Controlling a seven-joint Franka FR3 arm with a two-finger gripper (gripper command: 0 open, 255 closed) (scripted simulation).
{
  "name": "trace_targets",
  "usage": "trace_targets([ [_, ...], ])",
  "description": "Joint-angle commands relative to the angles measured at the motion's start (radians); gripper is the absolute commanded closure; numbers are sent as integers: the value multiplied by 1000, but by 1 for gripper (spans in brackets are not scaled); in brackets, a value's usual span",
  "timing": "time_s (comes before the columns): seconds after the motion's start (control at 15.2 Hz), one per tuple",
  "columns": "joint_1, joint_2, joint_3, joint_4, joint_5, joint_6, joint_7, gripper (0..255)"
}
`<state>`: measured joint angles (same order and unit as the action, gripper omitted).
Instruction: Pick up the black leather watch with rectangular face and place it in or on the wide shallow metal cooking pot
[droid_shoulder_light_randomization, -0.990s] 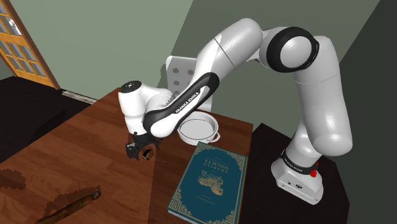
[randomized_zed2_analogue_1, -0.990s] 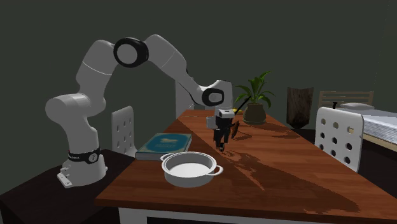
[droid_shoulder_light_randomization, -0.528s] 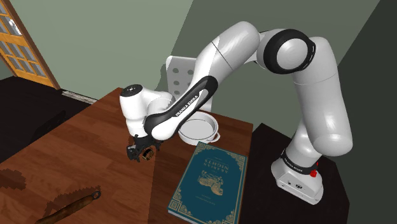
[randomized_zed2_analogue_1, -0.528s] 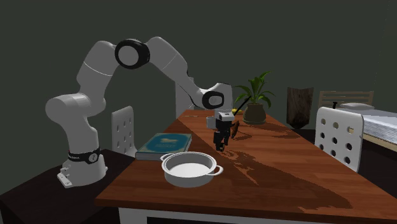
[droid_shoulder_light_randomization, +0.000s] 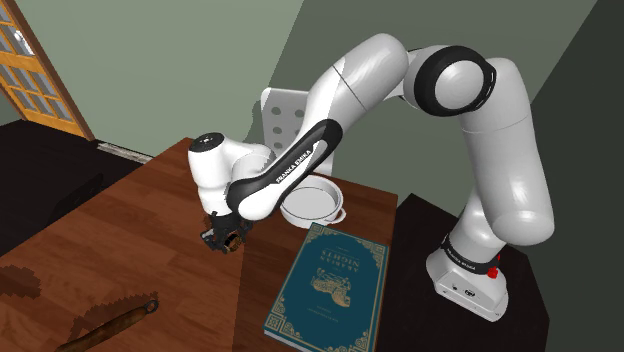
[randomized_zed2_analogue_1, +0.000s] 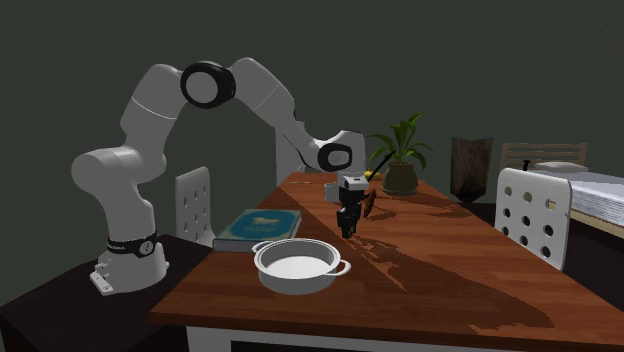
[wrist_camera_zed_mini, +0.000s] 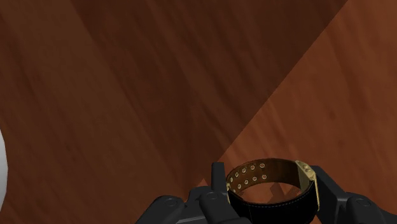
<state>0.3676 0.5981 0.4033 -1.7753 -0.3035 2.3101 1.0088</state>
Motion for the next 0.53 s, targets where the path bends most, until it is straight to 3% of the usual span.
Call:
trace_targets([
  [0.0,0,0,0,0,0,0,0,255],
  [0.46,-9,-34,12,4,17,-36,-10,255],
])
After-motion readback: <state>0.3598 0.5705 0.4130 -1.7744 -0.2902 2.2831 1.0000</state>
